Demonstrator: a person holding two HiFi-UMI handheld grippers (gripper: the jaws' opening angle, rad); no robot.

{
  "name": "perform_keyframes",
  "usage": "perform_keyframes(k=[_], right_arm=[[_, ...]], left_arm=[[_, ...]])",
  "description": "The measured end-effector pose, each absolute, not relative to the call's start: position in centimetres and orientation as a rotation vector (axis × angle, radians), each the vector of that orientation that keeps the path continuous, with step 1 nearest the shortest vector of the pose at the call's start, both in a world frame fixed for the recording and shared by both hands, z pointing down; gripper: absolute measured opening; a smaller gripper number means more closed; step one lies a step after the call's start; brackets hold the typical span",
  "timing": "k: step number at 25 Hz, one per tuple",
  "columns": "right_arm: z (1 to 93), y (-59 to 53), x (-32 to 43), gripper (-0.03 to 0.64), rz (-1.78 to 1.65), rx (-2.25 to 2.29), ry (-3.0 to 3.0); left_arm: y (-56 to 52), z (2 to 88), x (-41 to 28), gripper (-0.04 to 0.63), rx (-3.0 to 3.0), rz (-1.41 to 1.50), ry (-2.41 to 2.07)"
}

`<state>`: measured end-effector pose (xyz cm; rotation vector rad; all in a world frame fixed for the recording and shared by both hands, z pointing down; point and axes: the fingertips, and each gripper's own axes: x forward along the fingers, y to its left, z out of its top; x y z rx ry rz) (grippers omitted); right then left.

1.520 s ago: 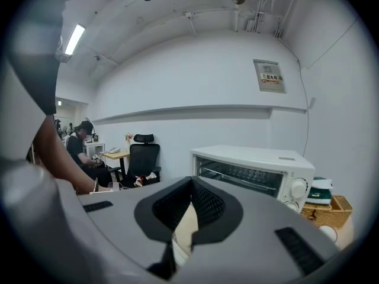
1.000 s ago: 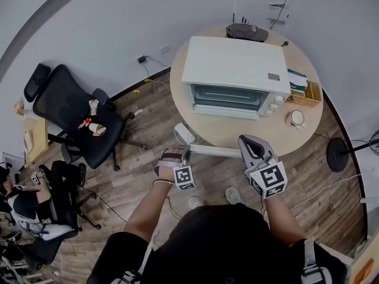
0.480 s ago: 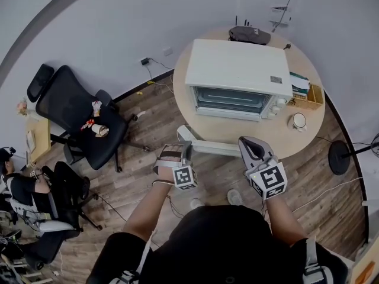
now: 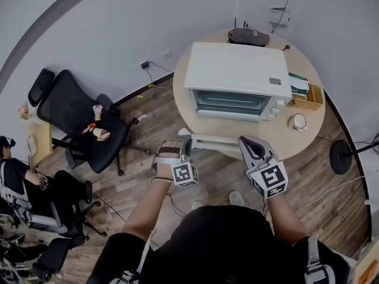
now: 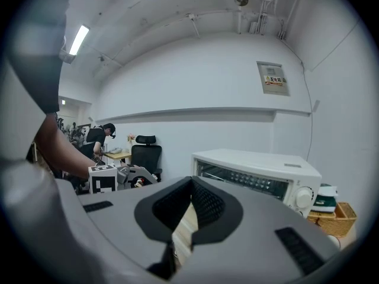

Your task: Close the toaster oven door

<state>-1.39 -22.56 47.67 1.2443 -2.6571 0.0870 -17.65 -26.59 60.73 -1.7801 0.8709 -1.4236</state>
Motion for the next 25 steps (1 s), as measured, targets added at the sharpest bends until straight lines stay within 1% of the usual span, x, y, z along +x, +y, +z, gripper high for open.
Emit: perform_keyframes(k=[25], right_arm=[[47.7,-24.0,0.4,-0.002,0.093,1.299,-2.642]], left_arm=[[-33.7,55.6,-16.7,0.041,-1.68,-1.341,0.961]])
